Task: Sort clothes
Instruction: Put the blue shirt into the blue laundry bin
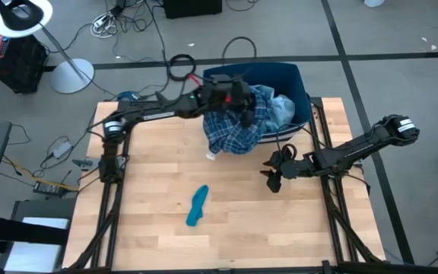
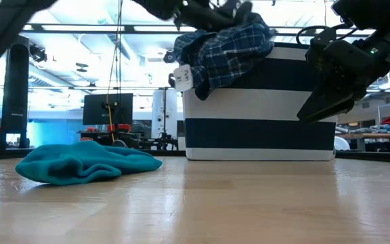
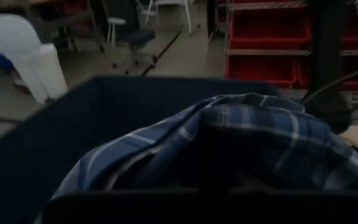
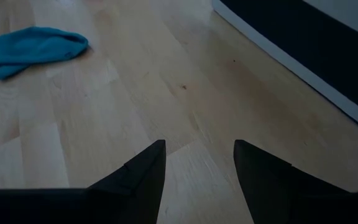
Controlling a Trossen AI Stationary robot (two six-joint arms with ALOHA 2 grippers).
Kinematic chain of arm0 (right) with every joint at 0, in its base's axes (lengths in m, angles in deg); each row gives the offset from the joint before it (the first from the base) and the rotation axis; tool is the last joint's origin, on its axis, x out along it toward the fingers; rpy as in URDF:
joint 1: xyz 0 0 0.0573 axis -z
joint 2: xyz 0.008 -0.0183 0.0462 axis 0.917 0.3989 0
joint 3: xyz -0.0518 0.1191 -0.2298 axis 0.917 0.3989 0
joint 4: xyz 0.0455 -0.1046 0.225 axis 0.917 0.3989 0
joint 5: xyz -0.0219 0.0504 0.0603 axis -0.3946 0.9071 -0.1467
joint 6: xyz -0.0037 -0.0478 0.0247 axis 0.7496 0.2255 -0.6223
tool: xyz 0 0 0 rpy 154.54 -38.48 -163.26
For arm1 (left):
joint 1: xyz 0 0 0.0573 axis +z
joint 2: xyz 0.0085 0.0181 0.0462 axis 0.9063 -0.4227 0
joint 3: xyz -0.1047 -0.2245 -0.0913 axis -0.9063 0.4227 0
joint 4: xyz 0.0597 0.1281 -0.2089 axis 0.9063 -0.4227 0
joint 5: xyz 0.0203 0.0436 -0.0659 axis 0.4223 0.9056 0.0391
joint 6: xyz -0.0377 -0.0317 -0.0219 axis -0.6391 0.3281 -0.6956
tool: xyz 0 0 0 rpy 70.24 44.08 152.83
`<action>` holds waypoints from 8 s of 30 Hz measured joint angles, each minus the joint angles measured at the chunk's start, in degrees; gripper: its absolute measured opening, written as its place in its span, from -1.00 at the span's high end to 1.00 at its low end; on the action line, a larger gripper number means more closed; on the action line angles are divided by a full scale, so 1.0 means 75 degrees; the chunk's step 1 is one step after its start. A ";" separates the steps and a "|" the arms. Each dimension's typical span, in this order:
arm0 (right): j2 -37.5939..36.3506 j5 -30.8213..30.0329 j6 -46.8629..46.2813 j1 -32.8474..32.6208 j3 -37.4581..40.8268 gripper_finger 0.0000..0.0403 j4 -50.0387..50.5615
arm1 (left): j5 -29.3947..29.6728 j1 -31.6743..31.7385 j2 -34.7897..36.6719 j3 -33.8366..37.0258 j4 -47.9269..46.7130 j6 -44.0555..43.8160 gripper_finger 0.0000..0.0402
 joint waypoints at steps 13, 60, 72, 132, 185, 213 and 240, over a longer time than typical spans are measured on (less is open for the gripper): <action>0.0000 0.0003 0.0000 0.0000 0.0000 0.05 0.0001 | -0.0424 0.0566 -0.1782 -0.0291 -0.0663 -0.1271 1.00; 0.0000 0.0071 -0.0089 -0.0009 0.0000 0.05 -0.0028 | 0.0833 -0.0417 0.1162 -0.2930 -0.7755 0.0782 1.00; 0.0000 0.0166 -0.0484 -0.0315 0.0000 0.05 0.0001 | 0.1378 -0.0731 0.3607 0.0703 -0.6411 0.0336 1.00; -0.0003 -0.0236 -0.0399 -0.0341 0.0000 0.05 0.0012 | 0.1057 -0.1784 0.3673 0.7422 0.4635 0.0678 1.00; 0.0000 -0.0717 0.0041 -0.0339 -0.0003 0.05 -0.0023 | 0.0388 0.0824 0.0791 0.3009 0.1677 -0.0022 1.00; -0.0003 -0.0800 0.0164 -0.0332 -0.0003 0.05 -0.0036 | -0.0772 0.0693 0.0444 0.0684 -0.0313 0.1383 1.00; -0.0003 -0.0761 0.0402 0.0163 -0.0003 0.05 -0.0103 | -0.0700 0.0722 -0.1479 -0.1152 -0.3551 0.0783 1.00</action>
